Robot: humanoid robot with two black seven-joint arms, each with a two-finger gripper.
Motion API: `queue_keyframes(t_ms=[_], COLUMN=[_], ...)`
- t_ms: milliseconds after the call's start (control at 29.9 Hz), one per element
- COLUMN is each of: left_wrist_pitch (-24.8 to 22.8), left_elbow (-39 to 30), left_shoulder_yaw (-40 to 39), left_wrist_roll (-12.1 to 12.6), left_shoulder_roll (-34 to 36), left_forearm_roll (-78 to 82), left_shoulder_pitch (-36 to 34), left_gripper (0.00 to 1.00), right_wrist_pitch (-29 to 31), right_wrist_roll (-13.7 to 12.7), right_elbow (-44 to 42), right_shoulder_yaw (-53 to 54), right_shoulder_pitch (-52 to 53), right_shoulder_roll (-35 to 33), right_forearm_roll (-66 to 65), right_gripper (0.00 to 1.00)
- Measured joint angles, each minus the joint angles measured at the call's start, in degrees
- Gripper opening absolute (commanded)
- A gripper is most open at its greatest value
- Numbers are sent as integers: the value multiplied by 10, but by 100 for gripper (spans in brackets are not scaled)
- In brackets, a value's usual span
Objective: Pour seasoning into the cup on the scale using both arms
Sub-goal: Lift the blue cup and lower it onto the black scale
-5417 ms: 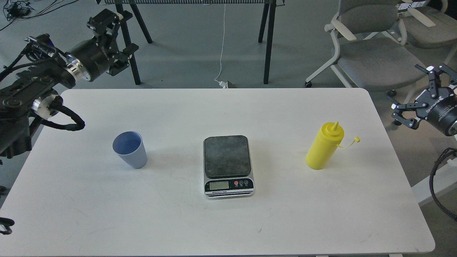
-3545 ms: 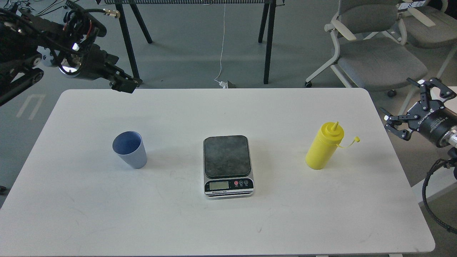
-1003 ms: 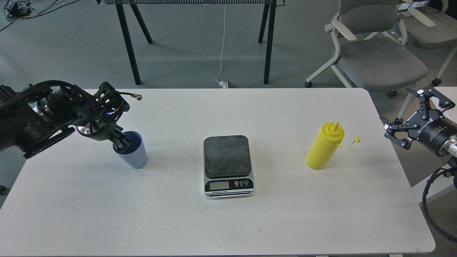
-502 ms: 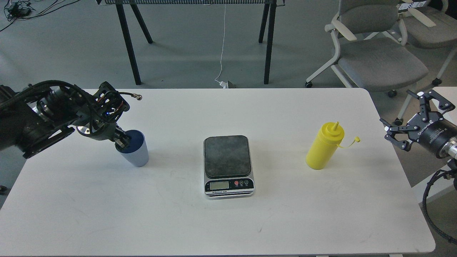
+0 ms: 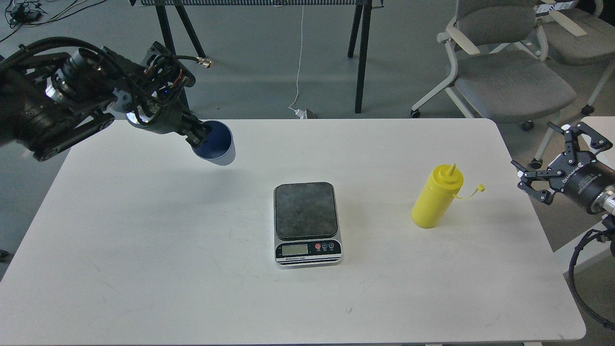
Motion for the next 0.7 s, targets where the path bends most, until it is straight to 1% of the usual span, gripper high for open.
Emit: queue_keyframes(t_ms=[67, 134, 234, 301, 368, 535, 702], left_wrist_pitch=[0, 0, 0, 0, 0, 0, 0], left_elbow=[-28, -39, -43, -42, -32, 22, 45], left_shoulder_yaw=[-1, -1, 0, 4, 7, 8, 14], left_wrist_roll=[0, 0, 0, 0, 0, 0, 0], left_shoulder_roll=[-11, -43, -103, -130, -146, -177, -185], left_forearm_roll=[-8, -10, -11, -10, -8, -6, -6], left_shoulder_pitch=[-26, -40, -43, -40, -29, -1, 15], left_gripper=[6, 6, 7, 7, 8, 9, 9], right_wrist_pitch=[0, 0, 0, 0, 0, 0, 0], right_wrist_roll=[0, 0, 0, 0, 0, 1, 1], right_elbow=[0, 0, 0, -1, -2, -2, -2], right_shoulder_yaw=[0, 0, 0, 1, 1, 2, 2], right_shoulder_pitch=[0, 0, -1, -2, -3, -7, -11], right_shoulder_roll=[0, 0, 0, 0, -1, -3, -3], right_forearm_roll=[0, 0, 0, 1, 2, 3, 4], right_gripper=[98, 98, 98, 98, 98, 98, 98])
